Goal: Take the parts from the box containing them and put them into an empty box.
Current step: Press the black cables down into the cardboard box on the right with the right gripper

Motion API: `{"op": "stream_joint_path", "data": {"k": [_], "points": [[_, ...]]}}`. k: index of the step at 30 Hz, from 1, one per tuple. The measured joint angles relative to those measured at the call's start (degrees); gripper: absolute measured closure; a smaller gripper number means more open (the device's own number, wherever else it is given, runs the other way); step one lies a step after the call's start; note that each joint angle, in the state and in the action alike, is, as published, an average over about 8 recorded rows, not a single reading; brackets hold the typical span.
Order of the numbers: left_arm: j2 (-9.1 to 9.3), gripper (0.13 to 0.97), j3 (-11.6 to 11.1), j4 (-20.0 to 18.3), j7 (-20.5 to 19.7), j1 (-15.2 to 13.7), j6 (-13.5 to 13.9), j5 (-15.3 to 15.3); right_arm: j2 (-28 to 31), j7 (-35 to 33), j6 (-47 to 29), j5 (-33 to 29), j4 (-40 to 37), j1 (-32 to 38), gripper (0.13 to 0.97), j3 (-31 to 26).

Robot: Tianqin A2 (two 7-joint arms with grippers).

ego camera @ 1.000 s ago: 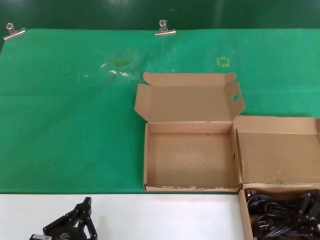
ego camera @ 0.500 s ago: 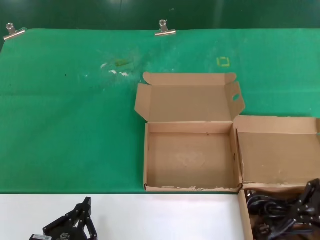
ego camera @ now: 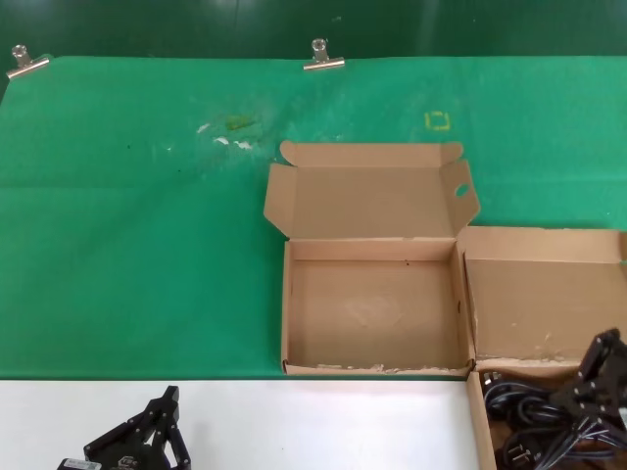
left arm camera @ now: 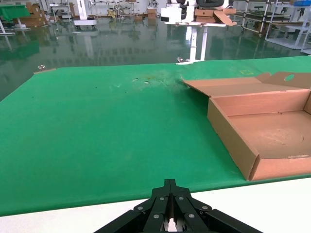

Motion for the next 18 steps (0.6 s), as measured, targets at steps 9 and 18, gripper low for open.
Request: {"op": "stream_joint_path", "data": {"k": [9, 18], "points": [[0.00, 0.948, 0.0, 0.0, 0.0, 0.0, 0.0, 0.0, 1.4, -0.8, -0.8, 1.1, 1.3, -2.7, 0.927, -0.5], [0.00, 0.948, 0.0, 0.0, 0.0, 0.0, 0.0, 0.0, 1.9, -2.0, 0.0, 1.9, 1.1, -5.0, 0.857, -0.5]]}}
